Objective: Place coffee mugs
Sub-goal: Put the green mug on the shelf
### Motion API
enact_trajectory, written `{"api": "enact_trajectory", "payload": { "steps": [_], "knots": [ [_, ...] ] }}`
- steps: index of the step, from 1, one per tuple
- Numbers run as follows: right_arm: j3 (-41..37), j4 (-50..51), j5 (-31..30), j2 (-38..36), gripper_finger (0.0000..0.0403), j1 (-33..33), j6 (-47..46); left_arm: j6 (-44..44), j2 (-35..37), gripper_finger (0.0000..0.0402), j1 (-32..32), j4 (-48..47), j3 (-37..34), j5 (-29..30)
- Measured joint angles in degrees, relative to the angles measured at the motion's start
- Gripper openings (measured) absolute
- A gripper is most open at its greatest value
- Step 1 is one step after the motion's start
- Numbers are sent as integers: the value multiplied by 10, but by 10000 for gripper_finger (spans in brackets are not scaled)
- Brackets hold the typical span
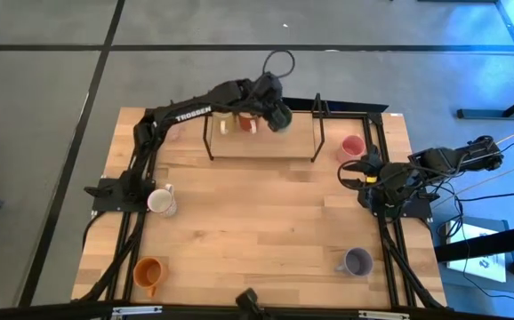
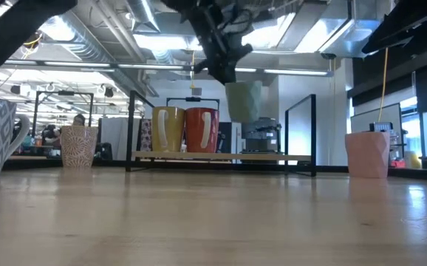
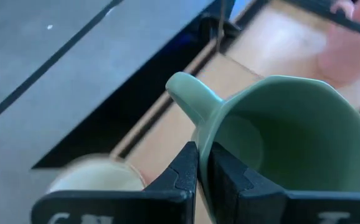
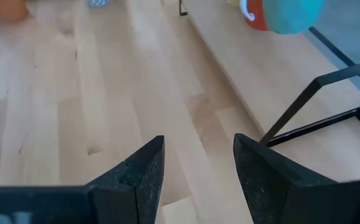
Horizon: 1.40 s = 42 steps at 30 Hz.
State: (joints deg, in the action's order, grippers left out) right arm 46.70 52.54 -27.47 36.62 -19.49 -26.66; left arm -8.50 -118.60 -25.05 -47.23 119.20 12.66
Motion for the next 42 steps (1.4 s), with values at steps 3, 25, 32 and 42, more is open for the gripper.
{"api": "enact_trajectory", "payload": {
  "steps": [3,25,32,42],
  "knots": [
    [0,0,-6,0,179,0,-4,18,-6,16,-14,16,1,-17],
    [-45,-4,-43,0,179,0,-48,50,-65,16,-56,-9,39,-41],
    [-59,-35,-30,0,179,0,-61,61,-81,16,-58,-1,39,-34],
    [-59,-35,-30,0,179,0,-61,60,-97,16,-60,-23,39,-43]
  ]
}}
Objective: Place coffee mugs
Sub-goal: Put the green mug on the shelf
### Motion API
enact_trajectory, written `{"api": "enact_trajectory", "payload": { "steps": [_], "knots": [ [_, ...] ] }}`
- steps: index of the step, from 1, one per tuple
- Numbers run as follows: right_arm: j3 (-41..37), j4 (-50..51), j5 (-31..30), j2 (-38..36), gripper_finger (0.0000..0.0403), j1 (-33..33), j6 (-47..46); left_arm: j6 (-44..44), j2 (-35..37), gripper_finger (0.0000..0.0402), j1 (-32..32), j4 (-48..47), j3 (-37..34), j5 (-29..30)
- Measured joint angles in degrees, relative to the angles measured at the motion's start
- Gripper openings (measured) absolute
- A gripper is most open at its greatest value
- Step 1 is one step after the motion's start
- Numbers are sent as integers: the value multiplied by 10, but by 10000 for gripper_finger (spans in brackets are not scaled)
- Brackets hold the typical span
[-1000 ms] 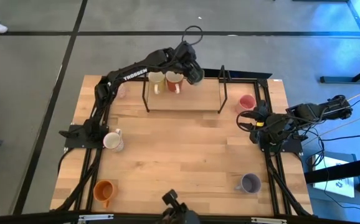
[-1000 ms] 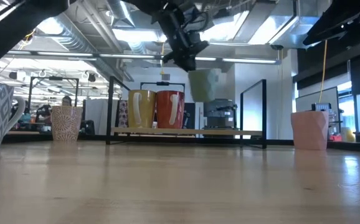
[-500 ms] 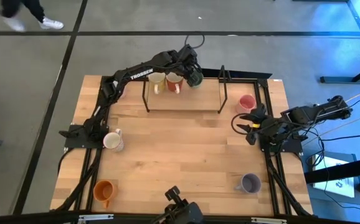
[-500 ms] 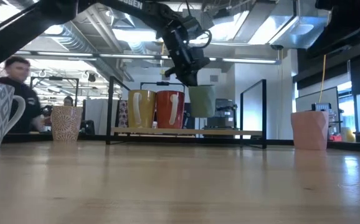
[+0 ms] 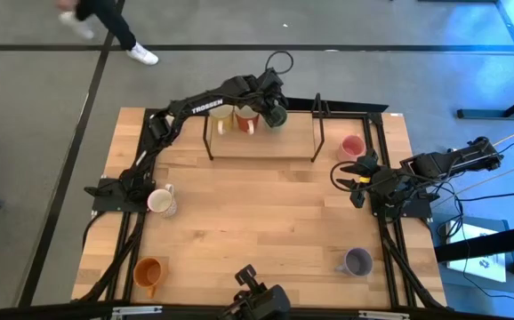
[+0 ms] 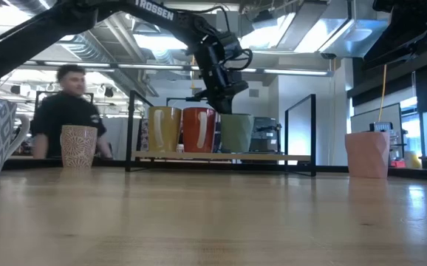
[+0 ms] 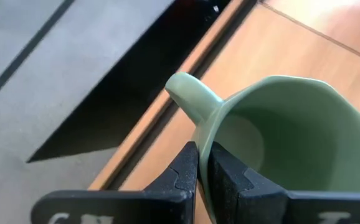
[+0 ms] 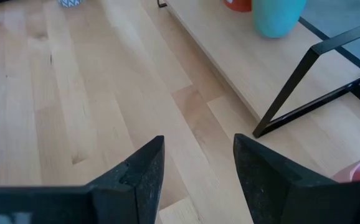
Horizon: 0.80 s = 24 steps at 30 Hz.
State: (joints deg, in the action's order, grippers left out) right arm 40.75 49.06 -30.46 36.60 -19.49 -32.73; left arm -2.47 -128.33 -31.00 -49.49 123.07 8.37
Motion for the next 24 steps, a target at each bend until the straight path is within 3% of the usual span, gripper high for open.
{"api": "enact_trajectory", "payload": {
  "steps": [24],
  "knots": [
    [0,7,1,0,179,0,1,1,1,115,0,-1,0,18]
  ]
}}
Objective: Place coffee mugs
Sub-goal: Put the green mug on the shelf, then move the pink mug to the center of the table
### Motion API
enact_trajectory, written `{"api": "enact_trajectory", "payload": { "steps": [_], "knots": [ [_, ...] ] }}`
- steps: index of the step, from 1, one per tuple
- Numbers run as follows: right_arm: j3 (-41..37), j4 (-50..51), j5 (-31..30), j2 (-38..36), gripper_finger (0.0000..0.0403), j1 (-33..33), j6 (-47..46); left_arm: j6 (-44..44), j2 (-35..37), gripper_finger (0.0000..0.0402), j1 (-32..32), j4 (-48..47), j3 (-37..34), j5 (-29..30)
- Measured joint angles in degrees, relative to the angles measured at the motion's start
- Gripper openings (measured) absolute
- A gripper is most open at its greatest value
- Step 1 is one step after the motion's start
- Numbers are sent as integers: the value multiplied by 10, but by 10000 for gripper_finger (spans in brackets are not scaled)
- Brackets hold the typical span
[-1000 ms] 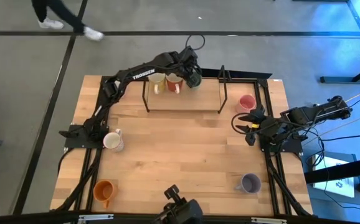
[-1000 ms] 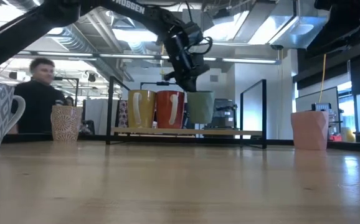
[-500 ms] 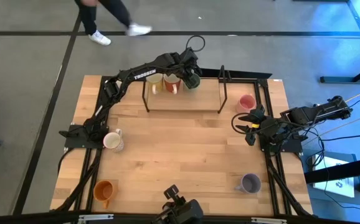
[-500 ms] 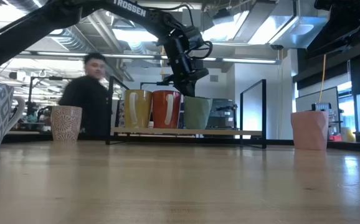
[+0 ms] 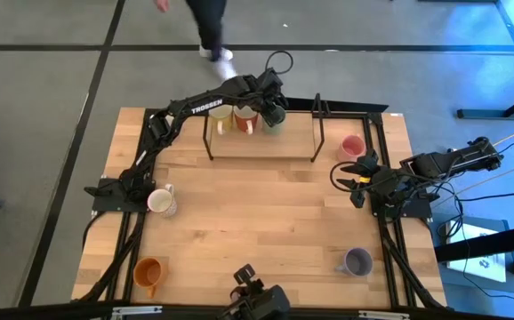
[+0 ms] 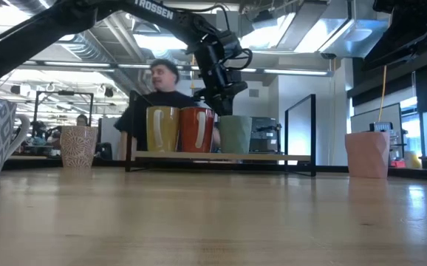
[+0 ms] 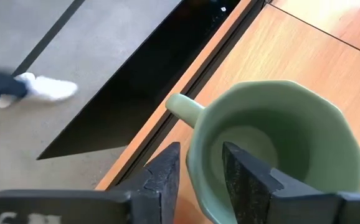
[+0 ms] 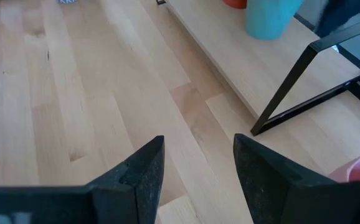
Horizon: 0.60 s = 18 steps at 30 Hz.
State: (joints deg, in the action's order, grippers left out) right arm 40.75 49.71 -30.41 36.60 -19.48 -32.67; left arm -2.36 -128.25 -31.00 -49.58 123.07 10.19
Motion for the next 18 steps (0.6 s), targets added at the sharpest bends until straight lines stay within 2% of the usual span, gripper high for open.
{"api": "enact_trajectory", "payload": {
  "steps": [6,11,18],
  "knots": [
    [0,3,0,0,179,0,0,13,8,120,5,-2,0,25],
    [0,3,0,0,179,0,0,15,9,120,18,-20,40,19],
    [0,2,-3,-2,179,0,0,26,11,118,62,-30,108,-35]
  ]
}}
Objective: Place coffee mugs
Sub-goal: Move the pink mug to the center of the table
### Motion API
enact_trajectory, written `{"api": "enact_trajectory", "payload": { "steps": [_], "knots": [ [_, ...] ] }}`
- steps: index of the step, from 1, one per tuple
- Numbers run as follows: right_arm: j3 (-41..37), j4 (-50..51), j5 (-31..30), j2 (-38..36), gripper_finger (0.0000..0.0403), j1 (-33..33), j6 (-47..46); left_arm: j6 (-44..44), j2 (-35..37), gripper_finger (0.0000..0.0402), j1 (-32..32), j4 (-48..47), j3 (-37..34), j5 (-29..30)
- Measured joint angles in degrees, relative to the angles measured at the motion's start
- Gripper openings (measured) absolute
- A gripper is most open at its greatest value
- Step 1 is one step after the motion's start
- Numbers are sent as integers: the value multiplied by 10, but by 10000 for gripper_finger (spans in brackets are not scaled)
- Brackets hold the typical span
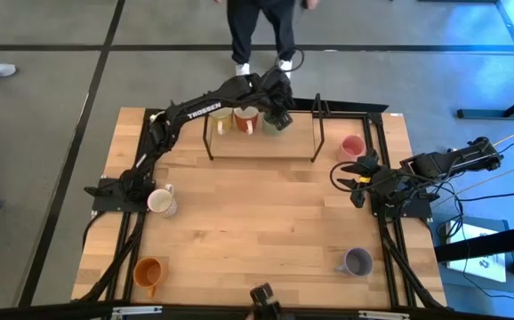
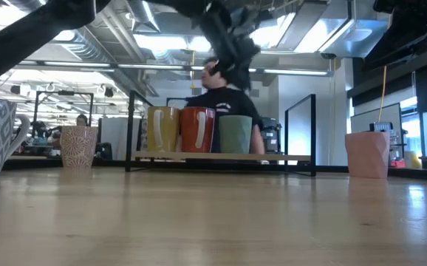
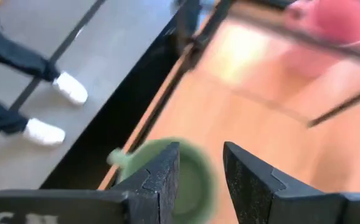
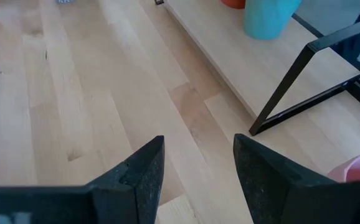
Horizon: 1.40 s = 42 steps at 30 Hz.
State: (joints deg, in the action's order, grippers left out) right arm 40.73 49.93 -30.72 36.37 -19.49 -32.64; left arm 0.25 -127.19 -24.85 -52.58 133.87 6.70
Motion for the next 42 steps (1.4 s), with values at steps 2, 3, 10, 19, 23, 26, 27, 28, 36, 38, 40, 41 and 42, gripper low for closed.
{"api": "enact_trajectory", "payload": {
  "steps": [2,3,10,19,23,26,27,28,36,38,40,41,42],
  "knots": [
    [0,0,1,-4,179,0,-2,0,10,117,18,-14,9,-2],
    [0,0,2,-6,179,0,-2,0,14,117,28,-9,11,-2],
    [0,-1,3,-13,179,0,-3,3,51,116,97,-51,10,-29],
    [0,0,-9,-13,179,0,-15,35,79,116,150,-62,-1,-103],
    [0,6,-27,-13,179,5,-27,54,115,116,147,-43,-66,-113],
    [0,11,-27,-12,179,33,-36,64,168,116,139,-7,-149,-122],
    [0,12,-26,-10,179,46,-40,65,192,116,137,12,-183,-122],
    [0,12,-21,-9,179,60,-44,65,219,116,135,37,-219,-122],
    [0,54,63,-5,179,212,-44,55,417,116,105,202,-480,-116],
    [0,64,81,4,179,251,-44,53,453,116,97,222,-528,-107],
    [0,67,91,12,179,288,-44,50,474,116,92,246,-564,-99],
    [0,67,97,17,179,306,-44,51,483,116,88,254,-579,-98],
    [0,66,103,21,179,324,-44,53,489,116,84,259,-589,-98]
  ]
}}
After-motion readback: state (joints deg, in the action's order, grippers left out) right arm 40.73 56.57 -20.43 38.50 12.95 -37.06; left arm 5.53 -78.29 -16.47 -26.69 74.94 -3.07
